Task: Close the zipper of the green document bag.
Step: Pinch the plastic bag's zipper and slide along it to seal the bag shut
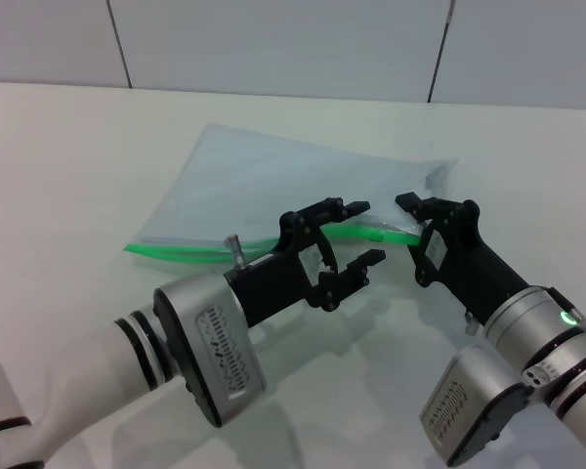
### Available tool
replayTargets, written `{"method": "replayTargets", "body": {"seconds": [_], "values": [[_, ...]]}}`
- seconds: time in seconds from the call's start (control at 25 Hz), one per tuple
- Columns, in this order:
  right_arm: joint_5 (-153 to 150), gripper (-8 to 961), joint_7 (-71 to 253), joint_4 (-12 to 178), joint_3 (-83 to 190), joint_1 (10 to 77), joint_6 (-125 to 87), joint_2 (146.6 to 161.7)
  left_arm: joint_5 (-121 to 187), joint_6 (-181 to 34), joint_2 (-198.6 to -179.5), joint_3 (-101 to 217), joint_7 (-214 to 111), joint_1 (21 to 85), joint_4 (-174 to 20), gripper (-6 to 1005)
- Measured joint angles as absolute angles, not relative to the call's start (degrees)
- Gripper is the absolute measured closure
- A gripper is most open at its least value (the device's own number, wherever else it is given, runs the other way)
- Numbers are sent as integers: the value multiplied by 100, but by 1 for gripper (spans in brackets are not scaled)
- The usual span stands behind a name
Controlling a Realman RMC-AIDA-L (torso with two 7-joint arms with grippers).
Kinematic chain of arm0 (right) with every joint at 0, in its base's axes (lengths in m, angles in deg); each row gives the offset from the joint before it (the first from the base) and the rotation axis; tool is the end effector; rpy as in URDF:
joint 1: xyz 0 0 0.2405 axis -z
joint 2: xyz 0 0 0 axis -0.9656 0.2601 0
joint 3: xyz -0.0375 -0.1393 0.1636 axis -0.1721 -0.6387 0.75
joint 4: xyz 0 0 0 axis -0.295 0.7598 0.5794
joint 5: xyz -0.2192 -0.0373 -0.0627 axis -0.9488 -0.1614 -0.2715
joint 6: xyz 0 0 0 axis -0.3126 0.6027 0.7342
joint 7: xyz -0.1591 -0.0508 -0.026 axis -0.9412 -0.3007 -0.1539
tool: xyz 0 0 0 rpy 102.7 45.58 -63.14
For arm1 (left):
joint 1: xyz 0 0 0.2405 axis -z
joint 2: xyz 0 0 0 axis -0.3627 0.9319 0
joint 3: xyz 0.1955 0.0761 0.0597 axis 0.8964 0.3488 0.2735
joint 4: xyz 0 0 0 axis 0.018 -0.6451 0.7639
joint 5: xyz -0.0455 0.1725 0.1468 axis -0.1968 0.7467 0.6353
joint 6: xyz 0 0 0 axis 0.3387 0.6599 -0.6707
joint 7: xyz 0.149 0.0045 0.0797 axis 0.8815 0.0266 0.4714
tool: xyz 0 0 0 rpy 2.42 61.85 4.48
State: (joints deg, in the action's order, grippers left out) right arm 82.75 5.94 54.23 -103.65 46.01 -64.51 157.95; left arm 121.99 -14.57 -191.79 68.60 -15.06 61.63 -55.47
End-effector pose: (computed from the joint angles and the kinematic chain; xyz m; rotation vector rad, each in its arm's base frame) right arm 0.2148 0.3249 -0.1265 -1.8633 -0.8295 -0.1275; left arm -0.1989 0.3159 -0.1316 -2.1754 0.6315 -0.4173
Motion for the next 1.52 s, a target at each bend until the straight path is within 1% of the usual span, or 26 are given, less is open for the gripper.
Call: {"method": "replayTargets", "body": {"seconds": [0.96,1.32,1.52], "values": [[8133,903,590,5371,-10364,4601,-6452,15795,12251,-1455,-19190,6787,-449,6211,-5425,419],[8135,903,570,5387,-10364,4601,-6453,15795,12251,-1455,-19190,6760,-232,6191,-5423,648],[8132,903,552,5381,-10364,4601,-6453,15795,12243,-1455,-19190,6752,-230,6188,-5423,747]]}}
